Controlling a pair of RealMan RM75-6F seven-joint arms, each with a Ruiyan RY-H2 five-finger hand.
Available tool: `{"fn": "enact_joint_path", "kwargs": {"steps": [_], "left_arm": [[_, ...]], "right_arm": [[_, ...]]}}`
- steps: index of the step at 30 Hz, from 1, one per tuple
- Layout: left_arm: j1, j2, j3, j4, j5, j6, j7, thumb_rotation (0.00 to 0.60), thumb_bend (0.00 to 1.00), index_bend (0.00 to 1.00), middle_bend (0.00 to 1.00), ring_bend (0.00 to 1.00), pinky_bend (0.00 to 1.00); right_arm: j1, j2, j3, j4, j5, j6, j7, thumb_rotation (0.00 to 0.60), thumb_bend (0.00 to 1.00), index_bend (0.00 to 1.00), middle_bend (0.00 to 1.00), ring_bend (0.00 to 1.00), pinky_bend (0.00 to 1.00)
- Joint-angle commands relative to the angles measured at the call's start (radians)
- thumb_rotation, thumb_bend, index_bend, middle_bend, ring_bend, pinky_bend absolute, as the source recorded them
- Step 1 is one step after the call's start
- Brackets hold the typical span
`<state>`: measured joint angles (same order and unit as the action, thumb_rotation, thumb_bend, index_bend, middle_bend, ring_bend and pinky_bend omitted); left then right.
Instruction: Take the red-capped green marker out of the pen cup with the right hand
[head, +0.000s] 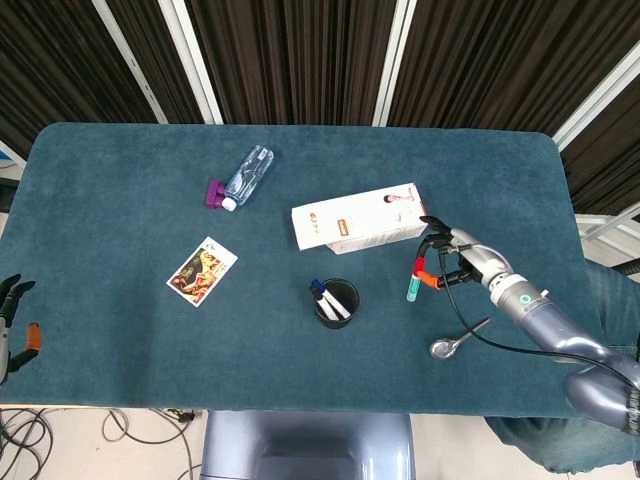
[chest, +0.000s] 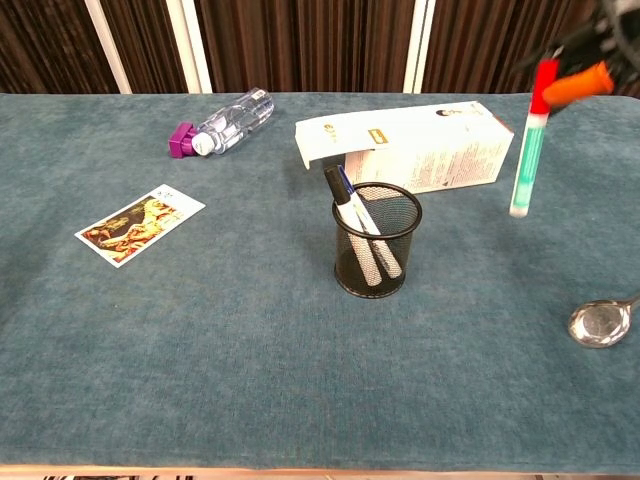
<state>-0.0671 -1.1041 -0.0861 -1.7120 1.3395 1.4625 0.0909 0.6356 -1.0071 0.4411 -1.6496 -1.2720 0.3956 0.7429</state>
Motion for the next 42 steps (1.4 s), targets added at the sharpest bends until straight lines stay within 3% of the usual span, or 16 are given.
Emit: {"fn": "enact_joint_path", "kwargs": {"steps": [1, 9, 14, 18, 22, 29, 36, 42], "left_arm": [[-0.001, 0.001, -0.002, 0.000, -0.003, -0.003, -0.002, 0.600, 0.54, 0.16, 0.07, 0.09, 0.09], [-0.002, 0.005, -0.003, -0.002, -0.006, -0.006, -0.006, 0.600, 0.54, 0.16, 0.07, 0.09, 0.09], [-0.003, 0.005, -0.003, -0.002, -0.006, -0.006, -0.005, 0.600, 0.54, 0.16, 0.07, 0.09, 0.09], [-0.002, 0.006, -0.003, -0.002, -0.006, -0.006, -0.006, 0.600, 0.54, 0.16, 0.07, 0.09, 0.09], [-0.003, 0.005, 0.000, -0.001, -0.004, -0.007, -0.002, 0.600, 0.54, 0.16, 0.07, 0.09, 0.09], [-0.001, 0.003, 0.001, -0.001, 0.000, -0.002, 0.004, 0.600, 0.54, 0.16, 0.07, 0.09, 0.09], [0.000, 0.002, 0.000, 0.002, 0.004, 0.005, 0.005, 0.600, 0.54, 0.16, 0.07, 0.09, 0.09], [0.001, -0.003, 0.002, 0.005, 0.010, 0.011, 0.014, 0.600, 0.54, 0.16, 0.07, 0.09, 0.09]], "right_arm": [[0.044, -0.057, -0.049, 0.060, 0.003, -0.045, -0.009, 0.600, 0.47, 0.67, 0.00, 0.00, 0.18], [0.126, -0.123, -0.101, 0.151, 0.056, -0.157, -0.035, 0.600, 0.44, 0.64, 0.00, 0.00, 0.18], [0.144, -0.127, -0.110, 0.161, 0.083, -0.148, -0.065, 0.600, 0.29, 0.25, 0.00, 0.00, 0.18], [0.141, -0.112, -0.118, 0.139, 0.104, -0.074, -0.124, 0.600, 0.24, 0.09, 0.00, 0.00, 0.18], [0.121, -0.079, -0.115, 0.091, 0.137, 0.034, -0.185, 0.600, 0.23, 0.01, 0.00, 0.00, 0.18], [0.058, 0.024, -0.118, -0.013, 0.173, 0.226, -0.316, 0.600, 0.23, 0.02, 0.00, 0.00, 0.18], [-0.097, 0.041, -0.186, -0.101, 0.113, 0.602, -0.569, 0.600, 0.23, 0.01, 0.00, 0.00, 0.18], [-0.243, 0.011, -0.287, -0.131, 0.016, 0.856, -0.771, 0.600, 0.22, 0.01, 0.00, 0.00, 0.18]]}}
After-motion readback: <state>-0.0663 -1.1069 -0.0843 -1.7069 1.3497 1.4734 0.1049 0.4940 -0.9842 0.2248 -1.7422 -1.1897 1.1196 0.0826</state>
